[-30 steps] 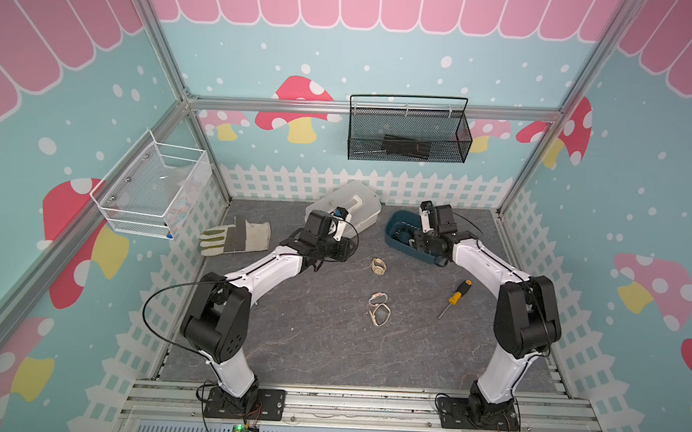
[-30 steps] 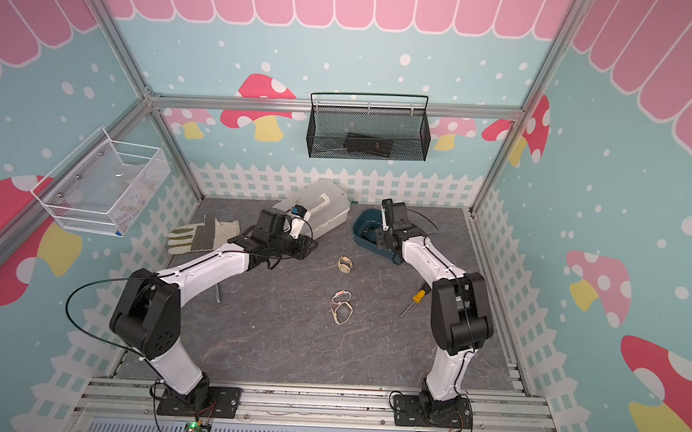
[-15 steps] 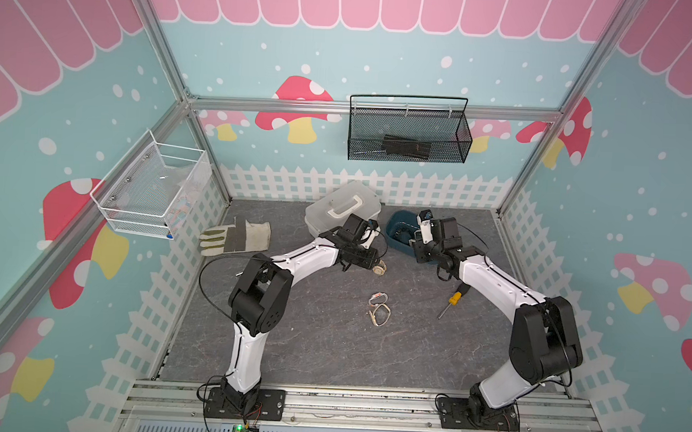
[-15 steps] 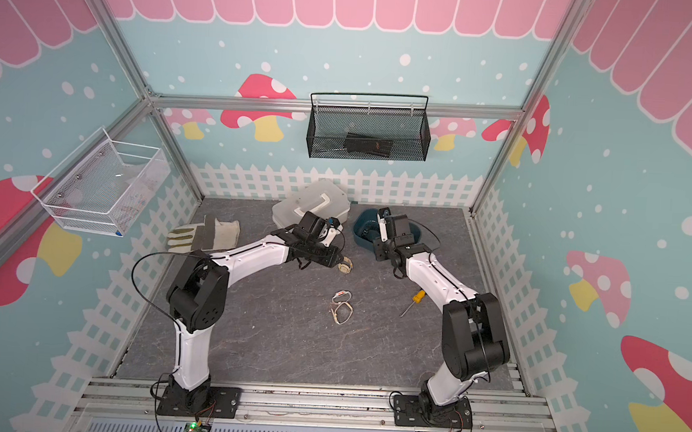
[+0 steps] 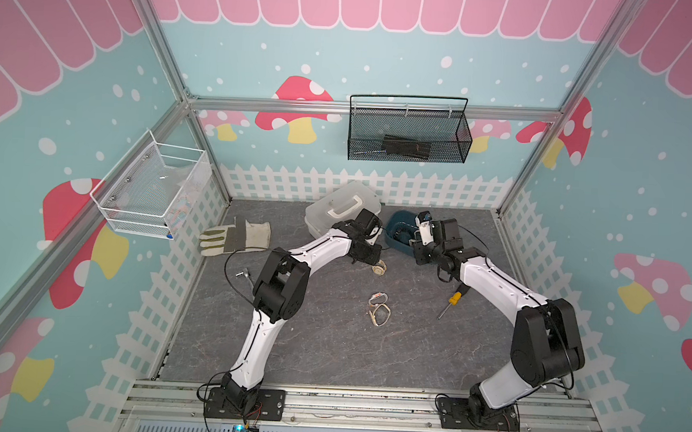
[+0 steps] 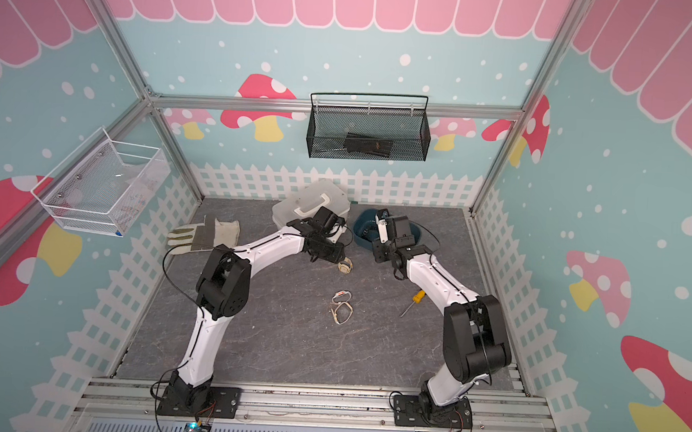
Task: Put the watch into the storage box
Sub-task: Pick up the watch at the center of the board.
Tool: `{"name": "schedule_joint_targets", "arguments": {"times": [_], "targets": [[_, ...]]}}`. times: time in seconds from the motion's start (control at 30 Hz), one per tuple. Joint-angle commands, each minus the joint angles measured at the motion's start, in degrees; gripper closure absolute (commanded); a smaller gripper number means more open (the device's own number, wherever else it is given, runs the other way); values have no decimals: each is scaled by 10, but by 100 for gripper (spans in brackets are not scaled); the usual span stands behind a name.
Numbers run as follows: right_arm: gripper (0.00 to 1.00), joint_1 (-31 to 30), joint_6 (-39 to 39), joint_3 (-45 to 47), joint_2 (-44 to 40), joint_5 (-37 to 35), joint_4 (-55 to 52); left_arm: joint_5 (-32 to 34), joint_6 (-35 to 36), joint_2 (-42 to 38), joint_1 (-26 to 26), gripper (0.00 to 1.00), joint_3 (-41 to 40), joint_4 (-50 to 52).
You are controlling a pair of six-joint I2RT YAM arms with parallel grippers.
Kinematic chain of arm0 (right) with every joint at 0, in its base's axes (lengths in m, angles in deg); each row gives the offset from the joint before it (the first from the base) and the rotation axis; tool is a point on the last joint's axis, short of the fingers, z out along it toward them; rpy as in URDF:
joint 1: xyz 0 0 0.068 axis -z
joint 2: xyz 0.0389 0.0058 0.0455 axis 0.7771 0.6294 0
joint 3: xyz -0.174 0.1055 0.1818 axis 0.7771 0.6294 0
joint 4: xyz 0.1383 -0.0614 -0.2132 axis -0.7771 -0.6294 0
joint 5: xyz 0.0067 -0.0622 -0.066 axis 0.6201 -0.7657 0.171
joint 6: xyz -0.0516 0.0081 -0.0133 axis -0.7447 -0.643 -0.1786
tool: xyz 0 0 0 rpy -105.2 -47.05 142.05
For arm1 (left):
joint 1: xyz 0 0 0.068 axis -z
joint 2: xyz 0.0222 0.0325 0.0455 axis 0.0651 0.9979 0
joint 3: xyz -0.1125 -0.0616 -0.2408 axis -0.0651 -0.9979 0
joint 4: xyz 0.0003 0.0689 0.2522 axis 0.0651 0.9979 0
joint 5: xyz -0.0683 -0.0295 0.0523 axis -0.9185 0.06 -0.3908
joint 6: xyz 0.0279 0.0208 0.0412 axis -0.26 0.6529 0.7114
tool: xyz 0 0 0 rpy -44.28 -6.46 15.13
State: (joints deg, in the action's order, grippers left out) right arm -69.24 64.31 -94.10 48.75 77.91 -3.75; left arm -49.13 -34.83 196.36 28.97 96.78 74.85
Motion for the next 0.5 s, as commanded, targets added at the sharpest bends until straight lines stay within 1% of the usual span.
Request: {"name": "schedule_joint_targets", "arguments": {"times": [0.0,0.33,0.47], "targets": [[66,-4,-9,10,-20,7,-5,27,6,22,7,59,36,45],[66,-4,-18,9,-25,7,-11,45,15,58,16,60,87,75],[66,-5,-21,10,-29,6,-12,53,19,61,18,64,89,82]]}}
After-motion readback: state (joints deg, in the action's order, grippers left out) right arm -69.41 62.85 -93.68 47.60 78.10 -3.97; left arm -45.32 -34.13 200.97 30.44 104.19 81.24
